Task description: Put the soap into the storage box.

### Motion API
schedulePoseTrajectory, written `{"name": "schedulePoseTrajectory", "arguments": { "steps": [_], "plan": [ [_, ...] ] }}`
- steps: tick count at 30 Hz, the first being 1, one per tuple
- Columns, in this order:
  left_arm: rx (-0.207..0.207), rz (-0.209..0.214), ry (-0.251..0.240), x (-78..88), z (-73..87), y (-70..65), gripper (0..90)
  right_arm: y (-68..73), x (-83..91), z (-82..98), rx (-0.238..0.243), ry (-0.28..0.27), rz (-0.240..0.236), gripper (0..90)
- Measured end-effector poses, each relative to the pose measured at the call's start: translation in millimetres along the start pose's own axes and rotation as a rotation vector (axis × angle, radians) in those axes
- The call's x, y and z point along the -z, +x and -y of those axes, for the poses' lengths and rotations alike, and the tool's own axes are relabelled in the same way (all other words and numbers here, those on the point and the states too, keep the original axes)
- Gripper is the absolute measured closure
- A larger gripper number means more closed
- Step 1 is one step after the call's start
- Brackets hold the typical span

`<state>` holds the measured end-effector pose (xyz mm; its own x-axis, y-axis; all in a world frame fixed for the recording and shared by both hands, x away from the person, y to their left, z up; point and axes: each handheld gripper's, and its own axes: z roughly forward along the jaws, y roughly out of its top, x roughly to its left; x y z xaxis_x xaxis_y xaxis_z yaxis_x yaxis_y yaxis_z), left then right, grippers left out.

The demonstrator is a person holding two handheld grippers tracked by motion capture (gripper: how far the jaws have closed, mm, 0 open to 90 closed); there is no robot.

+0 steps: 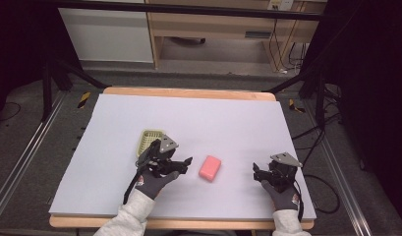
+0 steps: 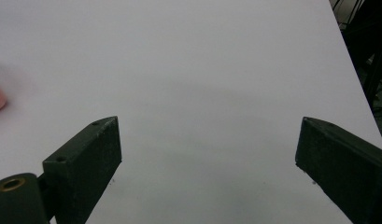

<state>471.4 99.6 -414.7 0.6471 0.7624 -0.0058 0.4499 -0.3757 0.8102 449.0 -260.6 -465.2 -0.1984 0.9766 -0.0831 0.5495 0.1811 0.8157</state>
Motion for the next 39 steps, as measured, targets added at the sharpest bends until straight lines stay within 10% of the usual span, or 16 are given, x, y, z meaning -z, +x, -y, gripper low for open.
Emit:
{"name": "schedulePoseTrajectory", "arguments": {
  "steps": [39],
  "plan": [
    [-0.034,0.046,0.049,-39.7,-6.6,-32.6,22.1,-0.1,-1.7,1.1,0.001,0.019,-0.007,8.5]
  ]
}}
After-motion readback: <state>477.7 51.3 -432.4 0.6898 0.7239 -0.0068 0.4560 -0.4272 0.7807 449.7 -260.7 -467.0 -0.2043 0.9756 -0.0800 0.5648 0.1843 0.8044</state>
